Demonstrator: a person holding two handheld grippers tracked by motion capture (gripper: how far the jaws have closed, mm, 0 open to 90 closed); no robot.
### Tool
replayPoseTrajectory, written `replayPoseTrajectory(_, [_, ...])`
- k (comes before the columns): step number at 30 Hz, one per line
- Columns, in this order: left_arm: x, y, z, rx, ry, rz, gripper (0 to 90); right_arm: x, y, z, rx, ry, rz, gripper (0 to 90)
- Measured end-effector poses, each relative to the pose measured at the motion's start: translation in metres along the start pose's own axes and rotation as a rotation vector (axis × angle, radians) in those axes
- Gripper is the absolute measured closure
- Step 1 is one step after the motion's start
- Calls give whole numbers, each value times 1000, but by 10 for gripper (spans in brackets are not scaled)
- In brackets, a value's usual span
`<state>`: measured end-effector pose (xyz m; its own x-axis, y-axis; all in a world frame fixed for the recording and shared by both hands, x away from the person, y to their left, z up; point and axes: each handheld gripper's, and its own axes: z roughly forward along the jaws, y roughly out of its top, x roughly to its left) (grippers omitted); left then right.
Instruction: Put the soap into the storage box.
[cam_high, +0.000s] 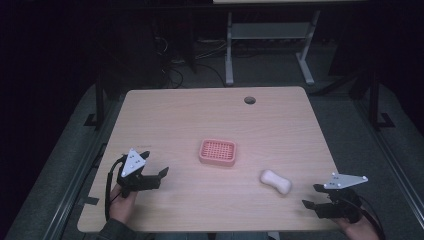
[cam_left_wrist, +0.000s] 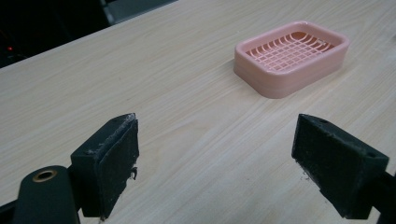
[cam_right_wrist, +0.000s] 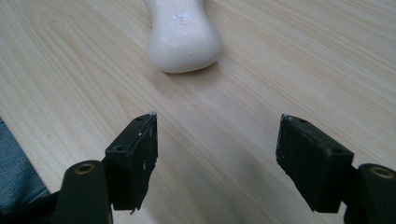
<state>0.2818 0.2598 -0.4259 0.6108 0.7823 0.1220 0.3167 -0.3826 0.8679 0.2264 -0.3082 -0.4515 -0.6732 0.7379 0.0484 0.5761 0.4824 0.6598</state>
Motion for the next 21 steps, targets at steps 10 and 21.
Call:
replayPoseTrajectory(10, [-1,0,0,-2,0,4,146,7,10,5,5,10,-45,279])
replayPoseTrajectory(21, [1,0,-3,-4,7,-2,146,10,27,12,36,25,-84,259])
